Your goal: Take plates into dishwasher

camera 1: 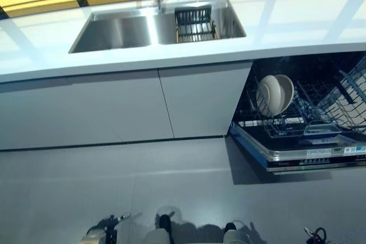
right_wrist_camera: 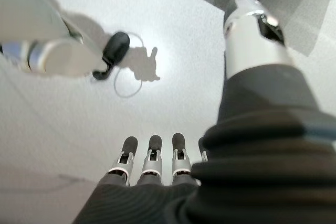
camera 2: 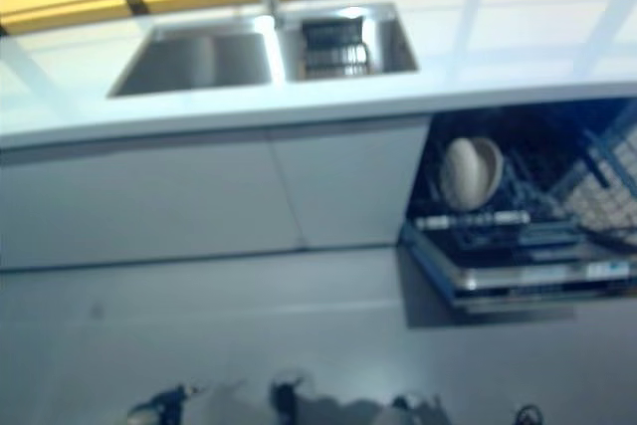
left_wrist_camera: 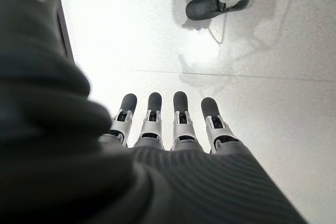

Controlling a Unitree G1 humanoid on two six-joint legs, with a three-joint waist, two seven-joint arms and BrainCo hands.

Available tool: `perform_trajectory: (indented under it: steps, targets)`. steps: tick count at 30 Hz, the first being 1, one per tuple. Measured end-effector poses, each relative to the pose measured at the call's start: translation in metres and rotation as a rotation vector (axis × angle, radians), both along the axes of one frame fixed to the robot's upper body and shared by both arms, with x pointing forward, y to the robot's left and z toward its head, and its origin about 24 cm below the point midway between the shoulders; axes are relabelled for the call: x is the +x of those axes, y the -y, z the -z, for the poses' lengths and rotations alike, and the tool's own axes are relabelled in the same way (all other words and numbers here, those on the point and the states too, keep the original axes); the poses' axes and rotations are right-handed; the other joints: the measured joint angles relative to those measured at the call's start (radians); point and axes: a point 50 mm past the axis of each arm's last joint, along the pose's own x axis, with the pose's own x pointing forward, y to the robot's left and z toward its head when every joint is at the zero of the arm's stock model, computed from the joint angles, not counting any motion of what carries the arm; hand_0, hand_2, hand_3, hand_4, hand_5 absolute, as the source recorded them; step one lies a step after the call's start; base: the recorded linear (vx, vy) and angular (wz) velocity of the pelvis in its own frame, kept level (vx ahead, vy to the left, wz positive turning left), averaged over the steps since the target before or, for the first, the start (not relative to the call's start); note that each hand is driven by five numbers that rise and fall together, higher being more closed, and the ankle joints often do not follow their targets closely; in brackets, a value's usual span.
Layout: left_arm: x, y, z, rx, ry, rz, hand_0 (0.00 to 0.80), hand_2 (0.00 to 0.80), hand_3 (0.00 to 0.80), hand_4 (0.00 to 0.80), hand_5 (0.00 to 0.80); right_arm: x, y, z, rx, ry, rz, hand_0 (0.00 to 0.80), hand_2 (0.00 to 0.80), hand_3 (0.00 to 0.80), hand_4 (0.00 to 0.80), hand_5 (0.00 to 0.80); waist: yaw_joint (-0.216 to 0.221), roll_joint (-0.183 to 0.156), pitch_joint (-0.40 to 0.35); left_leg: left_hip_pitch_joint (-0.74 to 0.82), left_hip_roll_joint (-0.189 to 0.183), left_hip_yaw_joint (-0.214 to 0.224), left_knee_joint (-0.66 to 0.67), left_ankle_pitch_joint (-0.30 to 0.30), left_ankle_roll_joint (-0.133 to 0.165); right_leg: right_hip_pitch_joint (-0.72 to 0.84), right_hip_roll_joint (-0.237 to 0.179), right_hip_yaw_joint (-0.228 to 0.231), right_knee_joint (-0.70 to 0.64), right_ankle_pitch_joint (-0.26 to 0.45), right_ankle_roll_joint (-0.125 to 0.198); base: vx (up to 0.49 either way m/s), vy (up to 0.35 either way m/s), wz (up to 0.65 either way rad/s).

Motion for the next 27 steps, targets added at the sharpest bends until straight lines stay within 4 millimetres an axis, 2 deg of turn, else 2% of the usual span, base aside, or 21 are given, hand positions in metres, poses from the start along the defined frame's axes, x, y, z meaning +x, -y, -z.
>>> perform_trajectory:
  steps: [3, 7, 11, 17, 21, 23, 25, 27]
  targets:
    - [0.0, 0.009, 0.003, -0.024, 0.007, 0.003, 0.0, 0.0, 0.0, 0.0, 0.0, 0.023, 0.014, -0.014, -0.074, 0.086, 0.012, 0.0, 0.0, 0.0, 0.0, 0.0, 0.0, 0.045, 0.052, -0.038, -0.01, 0.001, 0.053, -0.013, 0.003, -0.068, -0.019, 0.019, 0.106, -0.042, -0.001, -0.03, 0.121, -0.03]
    - [-0.003, 0.014, 0.005, -0.045, 0.02, -0.021, 0.0, 0.0, 0.0, 0.0, 0.0, 0.048, 0.02, -0.026, -0.114, 0.189, 0.045, 0.0, 0.0, 0.0, 0.0, 0.0, 0.001, 0.073, 0.089, -0.097, -0.014, -0.002, 0.145, -0.049, 0.003, -0.155, -0.037, 0.034, 0.254, -0.11, -0.013, -0.087, -0.013, 0.01]
    - [0.016, 0.021, 0.0, -0.071, 0.095, -0.012, 0.0, 0.0, 0.0, 0.0, 0.0, 0.09, 0.014, -0.042, -0.106, 0.351, 0.115, 0.0, 0.0, 0.0, 0.0, 0.0, 0.006, 0.07, 0.139, -0.233, -0.006, -0.04, 0.329, -0.111, -0.012, -0.293, -0.042, 0.055, 0.455, -0.186, -0.038, -0.088, -0.084, 0.05]
    - [0.019, 0.033, 0.002, -0.115, 0.102, 0.013, 0.0, 0.0, 0.0, 0.0, 0.0, 0.134, 0.003, -0.063, -0.042, 0.537, 0.168, 0.0, 0.0, 0.0, 0.0, 0.0, 0.005, 0.057, 0.172, -0.317, -0.002, -0.102, 0.453, -0.158, -0.02, -0.364, -0.024, 0.058, 0.576, -0.228, -0.066, -0.017, -0.021, -0.01]
    - [0.02, 0.036, 0.002, -0.142, 0.118, -0.021, 0.0, 0.0, 0.0, 0.0, 0.0, 0.193, -0.002, -0.115, -0.055, 0.708, 0.097, 0.0, 0.0, 0.0, 0.0, 0.0, 0.011, 0.073, 0.188, -0.358, -0.009, -0.129, 0.485, -0.155, -0.017, -0.41, -0.025, 0.057, 0.629, -0.234, -0.077, -0.004, -0.001, 0.05]
    - [0.015, 0.037, 0.004, -0.146, 0.11, -0.032, 0.0, 0.0, 0.0, 0.0, 0.0, 0.208, -0.001, -0.133, -0.054, 0.759, 0.098, 0.0, 0.0, 0.0, 0.0, 0.0, 0.027, 0.081, 0.189, -0.356, -0.012, -0.142, 0.487, -0.156, -0.019, -0.412, -0.023, 0.054, 0.639, -0.239, -0.086, 0.0, 0.0, 0.0]
    - [0.01, 0.038, 0.006, -0.15, 0.1, -0.045, 0.0, 0.0, 0.0, 0.0, 0.0, 0.209, 0.003, -0.139, -0.079, 0.755, 0.075, 0.0, 0.0, 0.0, 0.0, 0.0, 0.031, 0.077, 0.191, -0.366, -0.023, -0.155, 0.507, -0.156, -0.016, -0.425, -0.027, 0.053, 0.652, -0.24, -0.089, -0.027, -0.001, -0.06]
    - [0.009, 0.039, 0.006, -0.152, 0.099, -0.048, 0.0, 0.0, 0.0, 0.0, 0.0, 0.213, 0.011, -0.154, -0.126, 0.761, 0.047, 0.0, 0.0, 0.0, 0.0, 0.0, 0.032, 0.081, 0.191, -0.4, -0.033, -0.168, 0.522, -0.158, -0.009, -0.454, -0.028, 0.055, 0.674, -0.239, -0.087, -0.007, 0.002, 0.03]
